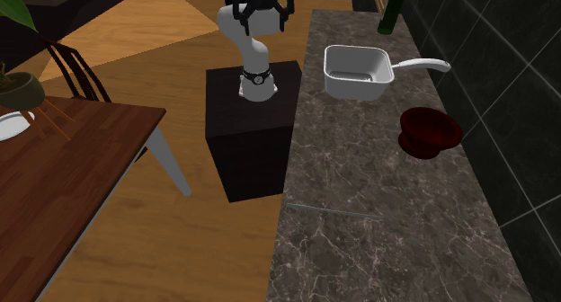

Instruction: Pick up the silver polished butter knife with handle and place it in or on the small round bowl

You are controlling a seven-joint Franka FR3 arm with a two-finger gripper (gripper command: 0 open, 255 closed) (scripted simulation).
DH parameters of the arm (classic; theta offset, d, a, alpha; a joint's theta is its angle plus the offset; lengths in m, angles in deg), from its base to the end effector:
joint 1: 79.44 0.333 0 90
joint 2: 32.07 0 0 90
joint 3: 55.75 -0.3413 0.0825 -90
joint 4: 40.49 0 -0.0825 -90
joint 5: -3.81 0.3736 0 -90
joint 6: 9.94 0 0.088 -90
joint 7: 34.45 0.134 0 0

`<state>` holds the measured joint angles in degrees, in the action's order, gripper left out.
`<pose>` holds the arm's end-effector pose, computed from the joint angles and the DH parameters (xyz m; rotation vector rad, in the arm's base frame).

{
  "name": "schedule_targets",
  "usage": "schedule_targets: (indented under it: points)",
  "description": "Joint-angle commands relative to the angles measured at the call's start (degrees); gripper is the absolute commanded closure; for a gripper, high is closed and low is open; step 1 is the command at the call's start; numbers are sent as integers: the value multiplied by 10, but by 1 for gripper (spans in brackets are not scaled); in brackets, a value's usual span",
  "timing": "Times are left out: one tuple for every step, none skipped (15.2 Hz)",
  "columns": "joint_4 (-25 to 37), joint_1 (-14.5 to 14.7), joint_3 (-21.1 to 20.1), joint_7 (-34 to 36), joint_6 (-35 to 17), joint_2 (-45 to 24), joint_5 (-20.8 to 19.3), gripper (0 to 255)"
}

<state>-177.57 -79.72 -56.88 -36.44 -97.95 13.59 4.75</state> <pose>0.2689 0.0079 0.5647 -3.1364 -0.0679 0.0935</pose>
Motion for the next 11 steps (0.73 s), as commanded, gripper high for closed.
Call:
schedule_targets:
  points:
    - [0,0,0,0,0,0,0,0]
    - [-2,3,6,-18,-18,-16,-5,0]
    - [-3,7,12,-36,-37,-33,-11,0]
    - [-4,11,17,-54,-55,-51,-15,0]
    - [-3,14,23,-72,-73,-69,-19,0]
    - [-2,18,28,-90,-90,-88,-23,0]
    - [1,21,33,-107,-107,-107,-27,0]
    - [4,25,37,-124,-124,-127,-30,0]
    - [8,29,42,-141,-141,-147,-32,0]
    - [13,32,46,-158,-157,-167,-35,0]
    - [18,36,50,-175,-173,-188,-36,0]
